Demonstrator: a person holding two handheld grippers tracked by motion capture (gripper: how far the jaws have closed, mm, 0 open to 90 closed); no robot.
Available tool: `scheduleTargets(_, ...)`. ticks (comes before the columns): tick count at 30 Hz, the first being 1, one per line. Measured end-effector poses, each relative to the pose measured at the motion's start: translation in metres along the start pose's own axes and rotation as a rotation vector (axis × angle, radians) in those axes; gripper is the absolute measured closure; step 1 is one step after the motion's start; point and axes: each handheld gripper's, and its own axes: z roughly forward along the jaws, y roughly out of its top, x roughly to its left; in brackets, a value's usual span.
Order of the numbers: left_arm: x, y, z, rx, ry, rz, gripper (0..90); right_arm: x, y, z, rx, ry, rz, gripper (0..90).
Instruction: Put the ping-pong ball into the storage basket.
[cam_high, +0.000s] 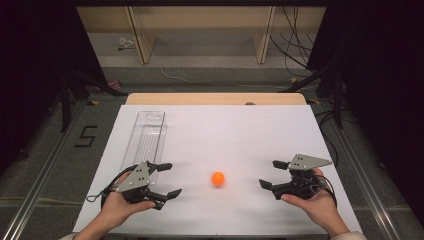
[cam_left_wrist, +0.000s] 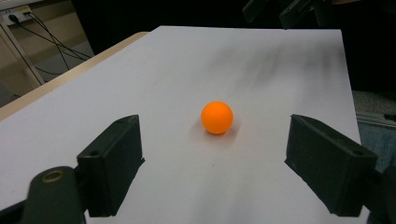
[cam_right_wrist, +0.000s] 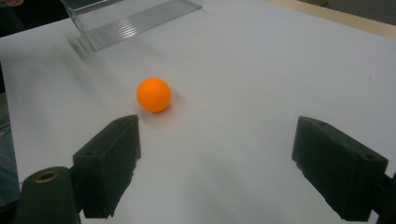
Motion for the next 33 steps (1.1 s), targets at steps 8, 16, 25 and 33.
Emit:
scheduleTargets(8,0.0,0.0,0.0,0.002,-0.003,0.003,18.3,0.0,0.0,0.0,-0.007,-0.001,0.003,16.4)
scheduleTargets(16,-0.001,0.0,0.0,0.004,-0.005,0.004,18.4,0.002,0.003,0.007,-0.016,-0.001,-0.004,16.4)
scheduleTargets(25,-0.001,0.0,0.001,0.006,-0.009,0.012,18.5,0.005,0.009,0.02,-0.013,0.022,-0.026,16.4)
scheduleTargets(33,-0.001,0.0,0.001,0.011,-0.011,0.013,18.5,0.006,0.012,0.026,-0.013,0.027,-0.031,16.3)
